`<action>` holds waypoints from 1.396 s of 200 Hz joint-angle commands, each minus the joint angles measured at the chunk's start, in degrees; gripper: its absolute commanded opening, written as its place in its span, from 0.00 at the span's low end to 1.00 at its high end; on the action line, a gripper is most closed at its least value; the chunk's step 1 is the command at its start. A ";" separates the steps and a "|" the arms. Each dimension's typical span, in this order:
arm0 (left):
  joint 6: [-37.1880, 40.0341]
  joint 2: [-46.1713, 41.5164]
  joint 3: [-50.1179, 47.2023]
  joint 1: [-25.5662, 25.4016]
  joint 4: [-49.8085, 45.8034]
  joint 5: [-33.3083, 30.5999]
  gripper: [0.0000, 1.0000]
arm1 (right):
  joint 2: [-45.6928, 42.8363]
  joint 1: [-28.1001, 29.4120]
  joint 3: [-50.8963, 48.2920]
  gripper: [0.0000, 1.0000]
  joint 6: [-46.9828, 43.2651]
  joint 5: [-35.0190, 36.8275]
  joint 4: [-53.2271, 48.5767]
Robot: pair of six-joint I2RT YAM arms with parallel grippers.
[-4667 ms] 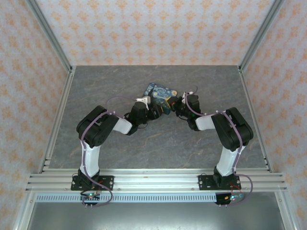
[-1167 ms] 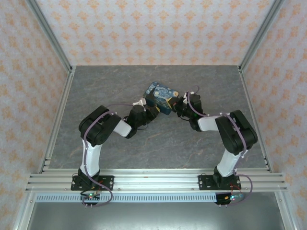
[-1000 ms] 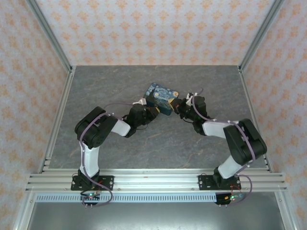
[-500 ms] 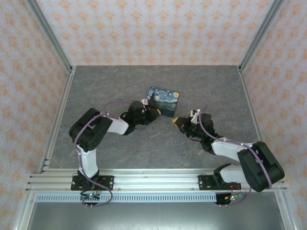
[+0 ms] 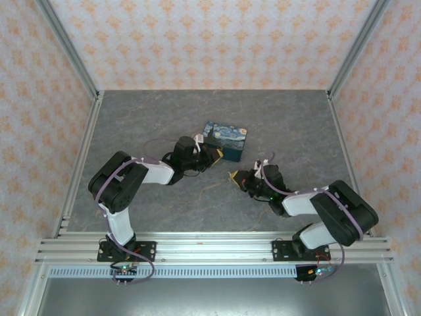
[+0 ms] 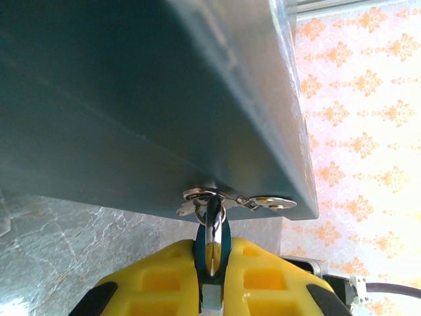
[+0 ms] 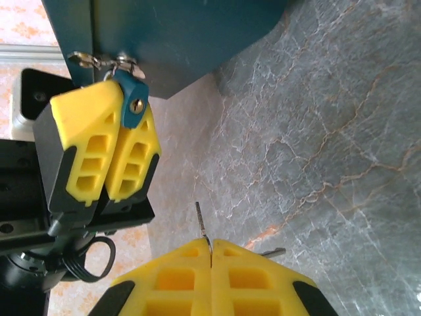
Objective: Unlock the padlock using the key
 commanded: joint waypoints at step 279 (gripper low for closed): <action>-10.74 -1.82 -2.87 -2.11 13.59 -1.15 0.00 | 7.12 2.11 4.61 0.00 10.77 7.97 14.93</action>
